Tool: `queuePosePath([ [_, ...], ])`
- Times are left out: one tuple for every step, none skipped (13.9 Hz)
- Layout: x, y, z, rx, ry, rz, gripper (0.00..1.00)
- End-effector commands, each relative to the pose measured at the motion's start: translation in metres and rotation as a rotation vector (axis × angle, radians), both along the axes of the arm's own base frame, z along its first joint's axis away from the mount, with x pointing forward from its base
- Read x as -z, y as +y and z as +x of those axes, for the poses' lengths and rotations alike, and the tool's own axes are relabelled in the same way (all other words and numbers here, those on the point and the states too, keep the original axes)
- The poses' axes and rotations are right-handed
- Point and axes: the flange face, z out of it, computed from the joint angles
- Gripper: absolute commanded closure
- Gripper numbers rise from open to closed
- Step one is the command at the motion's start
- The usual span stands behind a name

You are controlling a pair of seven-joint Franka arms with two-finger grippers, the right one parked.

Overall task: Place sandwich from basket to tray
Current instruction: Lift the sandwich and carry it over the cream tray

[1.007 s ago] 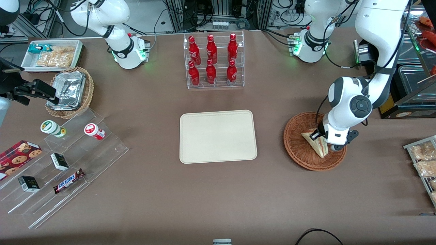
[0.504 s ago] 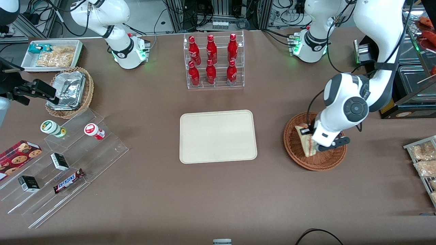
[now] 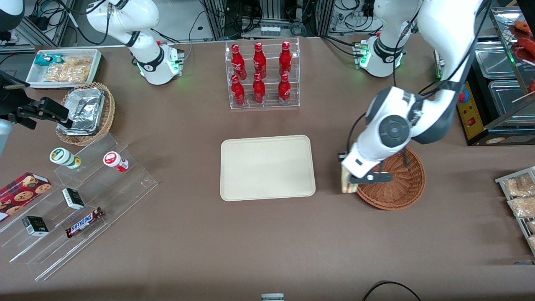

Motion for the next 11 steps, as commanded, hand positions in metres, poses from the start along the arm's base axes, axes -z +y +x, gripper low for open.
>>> queuePosePath([
  [0.0,-0.058,0.0,0.009,-0.006,-0.009,0.99],
  [0.005,-0.073,0.0,0.014,-0.002,-0.02,0.99],
  [0.01,-0.089,0.005,0.015,0.003,-0.037,0.99],
  [0.012,-0.109,0.004,0.012,0.002,-0.05,0.99],
  [0.016,-0.127,0.001,0.006,0.004,-0.056,0.99],
  [0.019,-0.145,-0.003,-0.002,0.004,-0.061,0.99],
  [0.026,-0.161,-0.006,-0.015,-0.012,-0.044,0.99],
  [0.032,-0.173,-0.008,-0.036,-0.029,-0.022,0.99],
  [0.038,-0.187,-0.013,-0.061,-0.043,-0.003,0.99],
  [0.044,-0.2,-0.018,-0.08,-0.049,0.004,0.99],
  [0.051,-0.211,-0.022,-0.095,-0.045,0.003,0.99],
])
